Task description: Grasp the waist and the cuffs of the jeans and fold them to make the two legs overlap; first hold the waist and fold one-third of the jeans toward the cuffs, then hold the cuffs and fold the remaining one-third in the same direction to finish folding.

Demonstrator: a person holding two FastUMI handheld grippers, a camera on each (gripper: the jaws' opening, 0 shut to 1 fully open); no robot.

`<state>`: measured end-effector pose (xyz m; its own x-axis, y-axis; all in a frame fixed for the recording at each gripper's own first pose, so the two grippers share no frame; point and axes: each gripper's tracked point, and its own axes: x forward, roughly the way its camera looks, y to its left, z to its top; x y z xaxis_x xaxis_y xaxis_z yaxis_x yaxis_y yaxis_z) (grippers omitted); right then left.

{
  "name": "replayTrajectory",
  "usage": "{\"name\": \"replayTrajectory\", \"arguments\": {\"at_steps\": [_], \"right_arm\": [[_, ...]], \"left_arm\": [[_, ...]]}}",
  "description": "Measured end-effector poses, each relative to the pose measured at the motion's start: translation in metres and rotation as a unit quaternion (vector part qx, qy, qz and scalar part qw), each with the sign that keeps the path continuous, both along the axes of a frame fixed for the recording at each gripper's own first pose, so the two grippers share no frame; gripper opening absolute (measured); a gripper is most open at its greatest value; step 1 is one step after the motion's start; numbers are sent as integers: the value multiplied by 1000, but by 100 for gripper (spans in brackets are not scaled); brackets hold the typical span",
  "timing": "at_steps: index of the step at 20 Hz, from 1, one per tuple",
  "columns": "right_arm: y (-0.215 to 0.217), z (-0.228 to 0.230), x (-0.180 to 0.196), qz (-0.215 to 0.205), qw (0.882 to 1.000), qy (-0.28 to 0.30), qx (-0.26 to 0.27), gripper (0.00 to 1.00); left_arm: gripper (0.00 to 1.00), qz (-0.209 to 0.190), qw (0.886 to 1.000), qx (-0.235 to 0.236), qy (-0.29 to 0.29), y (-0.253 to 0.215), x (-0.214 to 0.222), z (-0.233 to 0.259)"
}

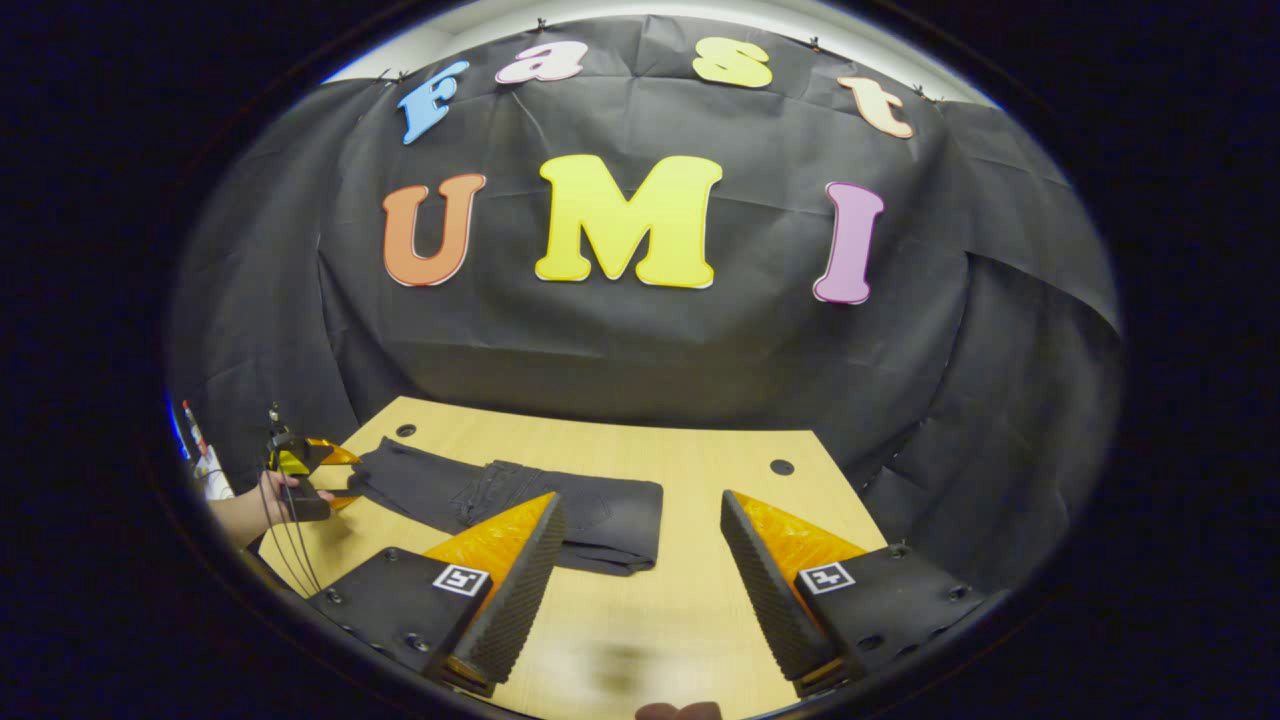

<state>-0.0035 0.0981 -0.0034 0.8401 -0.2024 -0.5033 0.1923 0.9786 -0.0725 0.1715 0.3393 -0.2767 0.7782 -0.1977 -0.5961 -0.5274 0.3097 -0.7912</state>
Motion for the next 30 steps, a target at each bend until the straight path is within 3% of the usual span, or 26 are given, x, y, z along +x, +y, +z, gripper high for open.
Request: {"name": "replayTrajectory", "arguments": {"at_steps": [4, 7, 8, 11, 12, 13, 14, 15, 17, 22, 26, 30], "right_arm": [[-3, -5, -1, -7, 1000, 5, 0, 94], [-9, -11, -10, -20, 1000, 13, 8, 94], [-11, -13, -13, -27, 999, 15, 10, 96], [-16, -16, -28, -43, 999, 20, 14, 96], [-18, -17, -32, -46, 999, 22, 14, 94], [-19, -18, -37, -50, 998, 24, 14, 94], [-21, -19, -41, -53, 998, 24, 16, 94], [-22, -18, -44, -57, 998, 23, 16, 94], [-24, -15, -49, -61, 998, 16, 16, 94], [-30, -10, -63, -66, 997, 2, 28, 96], [-42, -3, -76, -74, 997, -12, 31, 96], [-61, 7, -98, -98, 994, -26, 31, 94]], "left_arm": [[98, 0, 1000, -5, -24, -5, 17, 2], [100, 42, 998, -41, -39, 4, 30, 1], [87, 49, 997, -47, -39, 1, 32, -5], [70, 52, 997, -43, -33, 0, 31, -19], [43, 49, 998, -36, -31, -1, 32, -22], [37, 45, 998, -30, -22, -3, 30, -26], [16, 43, 999, -22, -20, -3, 30, -26], [18, 43, 998, -19, -31, -4, 33, -19], [12, 37, 997, -10, -63, -10, 37, 5], [9, -32, 988, 59, -136, -43, 40, 77], [9, -99, 968, 119, -195, -98, 34, 139], [9, -176, 937, 179, -245, -166, 29, 184]]}}
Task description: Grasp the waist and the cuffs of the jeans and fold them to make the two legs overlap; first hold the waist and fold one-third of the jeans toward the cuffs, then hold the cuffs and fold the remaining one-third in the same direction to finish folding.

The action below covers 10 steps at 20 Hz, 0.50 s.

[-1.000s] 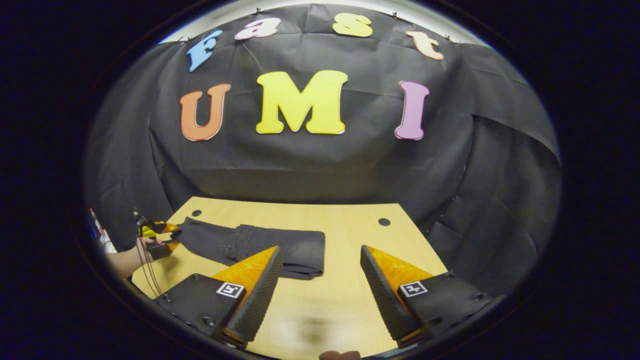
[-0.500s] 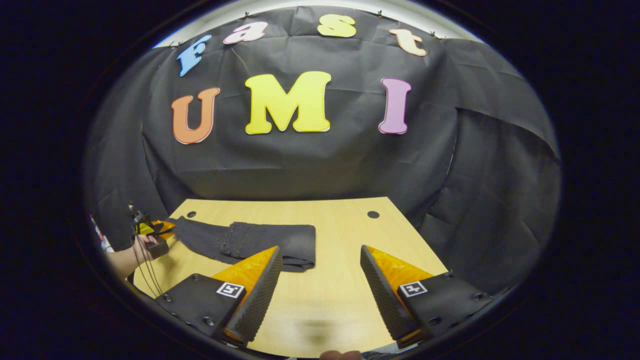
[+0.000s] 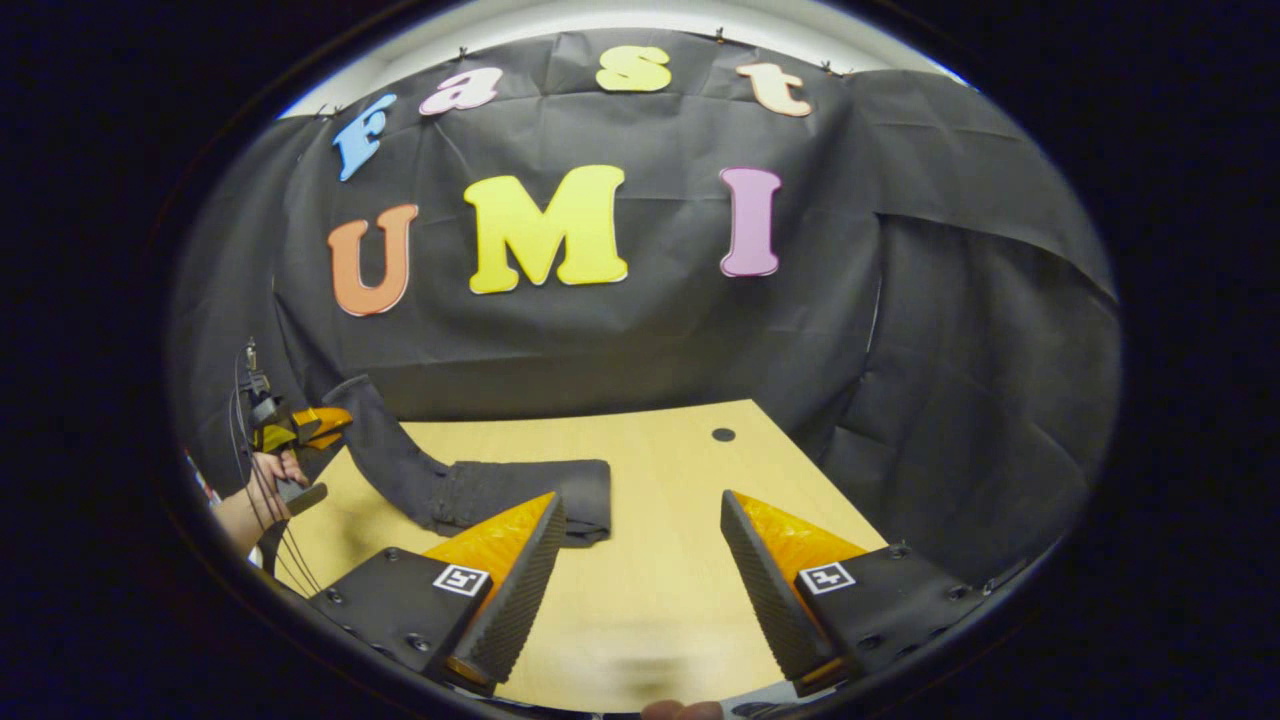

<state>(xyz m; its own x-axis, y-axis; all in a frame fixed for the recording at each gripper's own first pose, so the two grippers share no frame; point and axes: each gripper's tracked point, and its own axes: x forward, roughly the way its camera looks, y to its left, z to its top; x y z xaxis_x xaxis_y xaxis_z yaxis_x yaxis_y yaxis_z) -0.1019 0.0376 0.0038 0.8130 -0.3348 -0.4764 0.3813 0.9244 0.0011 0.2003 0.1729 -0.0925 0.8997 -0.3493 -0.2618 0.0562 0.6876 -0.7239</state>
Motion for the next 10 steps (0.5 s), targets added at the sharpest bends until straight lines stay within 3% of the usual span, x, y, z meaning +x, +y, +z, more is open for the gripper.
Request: {"name": "replayTrajectory", "arguments": {"at_steps": [2, 3, 5, 10], "right_arm": [[-4, 0, -8, -14, 1000, -3, 0, 99], [-8, 0, -14, -24, 1000, -3, -2, 94], [-15, 2, -28, -45, 999, -7, -3, 96], [-35, 0, -62, -95, 995, -3, -2, 96]], "left_arm": [[9, -40, 998, 37, -20, -42, -2, 9], [9, -60, 996, 55, -27, -66, -6, 12], [9, -101, 990, 92, -39, -111, -16, 14], [9, -175, 962, 204, -42, -196, -29, -29]]}}
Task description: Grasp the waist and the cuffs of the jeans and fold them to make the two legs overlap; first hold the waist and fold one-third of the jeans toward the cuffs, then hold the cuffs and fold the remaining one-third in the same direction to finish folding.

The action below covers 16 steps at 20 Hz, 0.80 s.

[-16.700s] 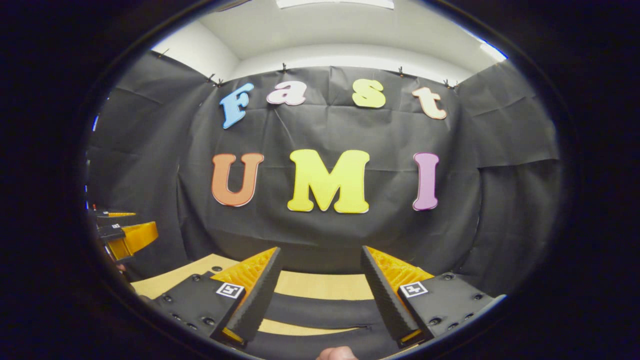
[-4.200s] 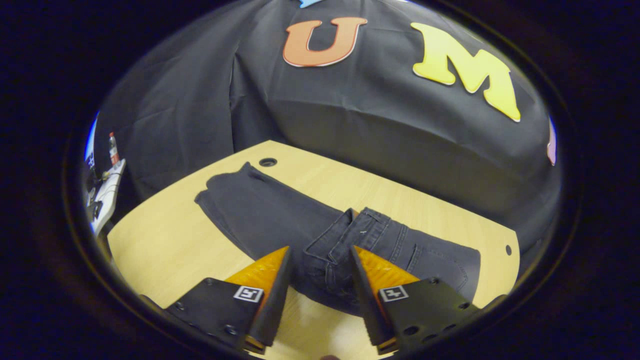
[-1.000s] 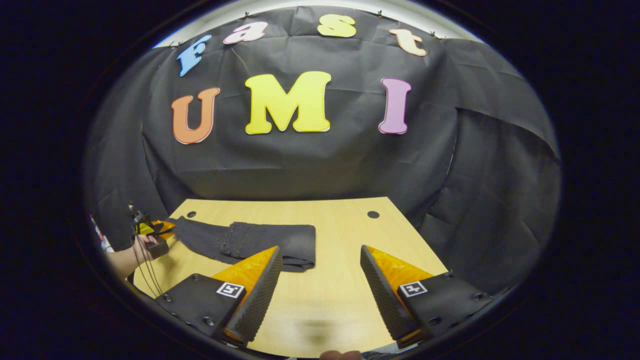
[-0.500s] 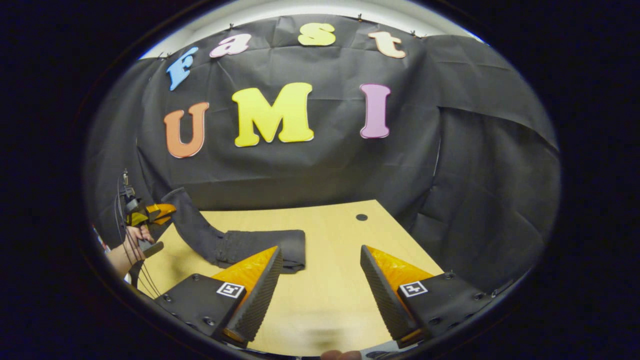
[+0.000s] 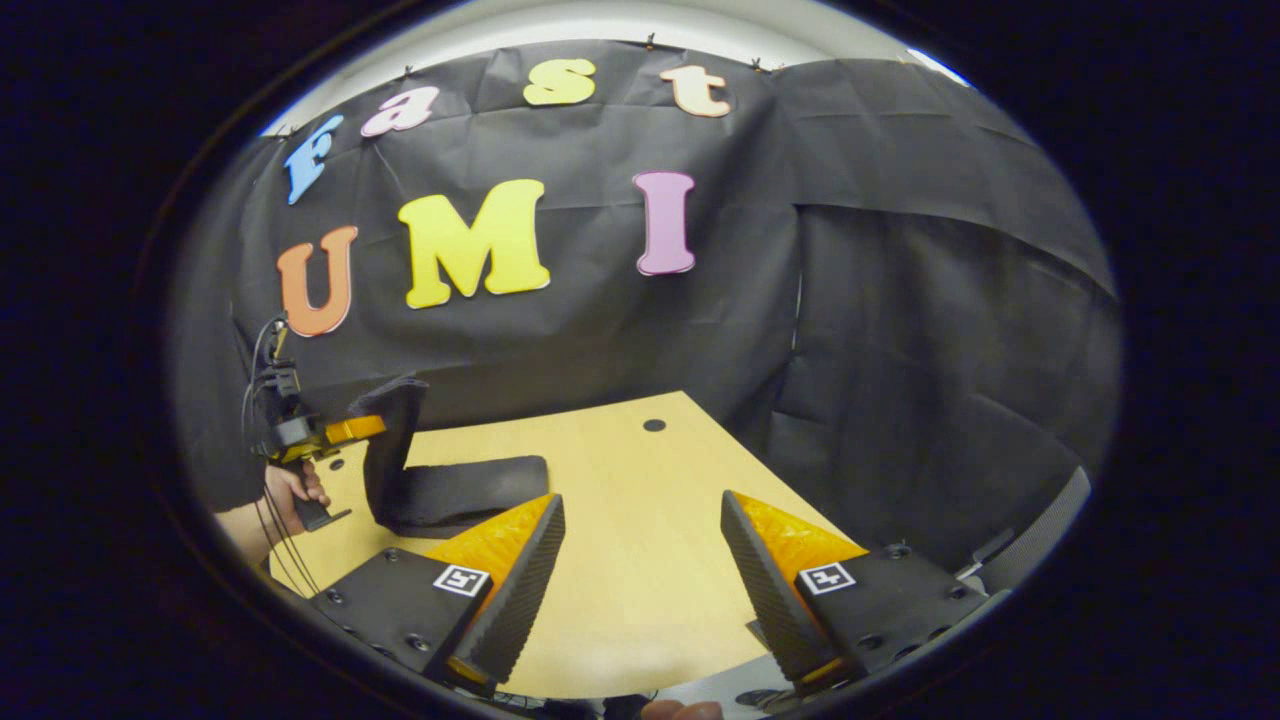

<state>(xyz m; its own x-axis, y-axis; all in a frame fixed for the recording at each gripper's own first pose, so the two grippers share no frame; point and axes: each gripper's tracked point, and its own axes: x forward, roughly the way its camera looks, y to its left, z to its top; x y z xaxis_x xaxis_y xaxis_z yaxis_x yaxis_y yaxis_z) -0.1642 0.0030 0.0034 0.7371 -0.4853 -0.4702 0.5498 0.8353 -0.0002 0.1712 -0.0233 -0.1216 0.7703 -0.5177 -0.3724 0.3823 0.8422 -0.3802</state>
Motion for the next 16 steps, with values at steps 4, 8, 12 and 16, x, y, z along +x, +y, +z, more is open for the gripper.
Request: {"name": "replayTrajectory", "arguments": {"at_steps": [4, 8, 12, 16], "right_arm": [[-5, -9, -19, -25, 1000, 9, 4, 96], [-8, -17, -30, -42, 999, 19, 10, 94], [-10, -21, -38, -52, 998, 27, 6, 94], [-14, -23, -40, -59, 998, 30, 9, 94]], "left_arm": [[9, -40, 995, 93, -5, -33, -17, -49], [17, -68, 982, 175, 1, -56, -24, -99], [35, -65, 977, 204, 8, -69, -30, -122], [60, -78, 977, 197, 27, -83, -43, -130]]}}
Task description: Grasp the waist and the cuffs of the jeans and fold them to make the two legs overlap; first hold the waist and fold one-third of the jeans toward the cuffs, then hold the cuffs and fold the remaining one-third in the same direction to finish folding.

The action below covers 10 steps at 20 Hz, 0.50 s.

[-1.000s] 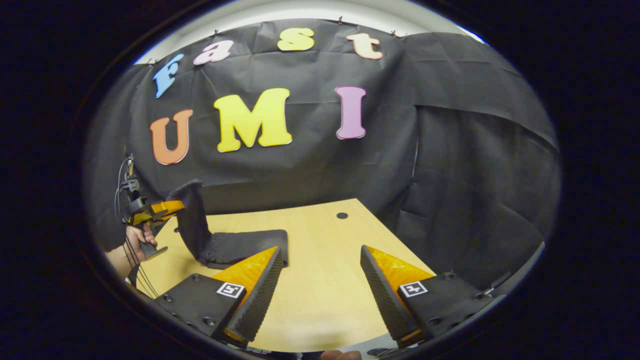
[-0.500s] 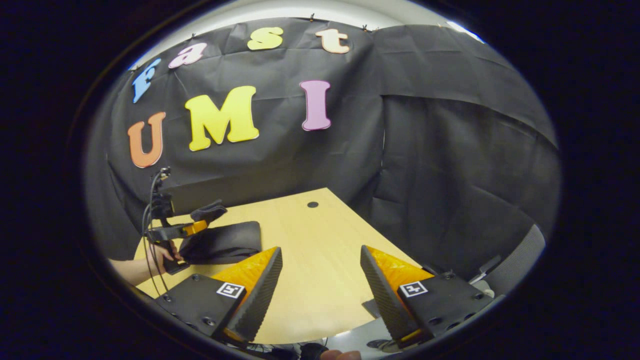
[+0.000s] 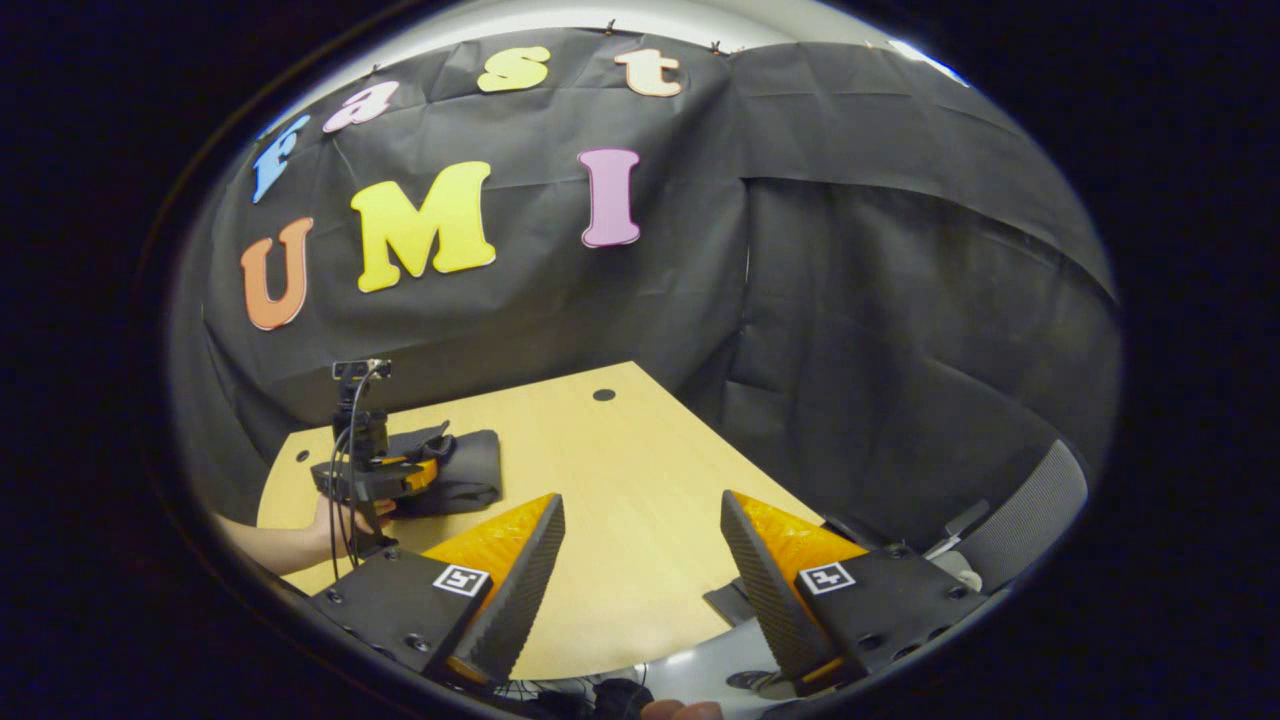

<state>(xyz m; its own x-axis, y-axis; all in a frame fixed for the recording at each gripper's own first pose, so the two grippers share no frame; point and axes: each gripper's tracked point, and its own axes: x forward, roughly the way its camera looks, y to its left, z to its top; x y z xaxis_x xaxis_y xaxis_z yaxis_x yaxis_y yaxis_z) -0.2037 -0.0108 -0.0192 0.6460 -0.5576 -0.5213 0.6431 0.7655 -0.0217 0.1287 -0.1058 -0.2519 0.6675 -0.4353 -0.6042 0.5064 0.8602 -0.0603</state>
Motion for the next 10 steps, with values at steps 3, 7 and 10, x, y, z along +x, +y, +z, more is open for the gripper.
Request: {"name": "replayTrajectory", "arguments": {"at_steps": [3, 7, 10], "right_arm": [[0, 2, 5, 2, 1000, -5, -2, 96], [5, 6, 20, 14, 1000, -17, -1, 94], [11, 11, 41, 33, 999, -34, -1, 94]], "left_arm": [[95, 0, 1000, -10, -2, -4, -5, 9], [98, -29, 998, -60, 0, -23, -27, 37], [98, -43, 996, -80, -6, -26, -41, 59]]}}
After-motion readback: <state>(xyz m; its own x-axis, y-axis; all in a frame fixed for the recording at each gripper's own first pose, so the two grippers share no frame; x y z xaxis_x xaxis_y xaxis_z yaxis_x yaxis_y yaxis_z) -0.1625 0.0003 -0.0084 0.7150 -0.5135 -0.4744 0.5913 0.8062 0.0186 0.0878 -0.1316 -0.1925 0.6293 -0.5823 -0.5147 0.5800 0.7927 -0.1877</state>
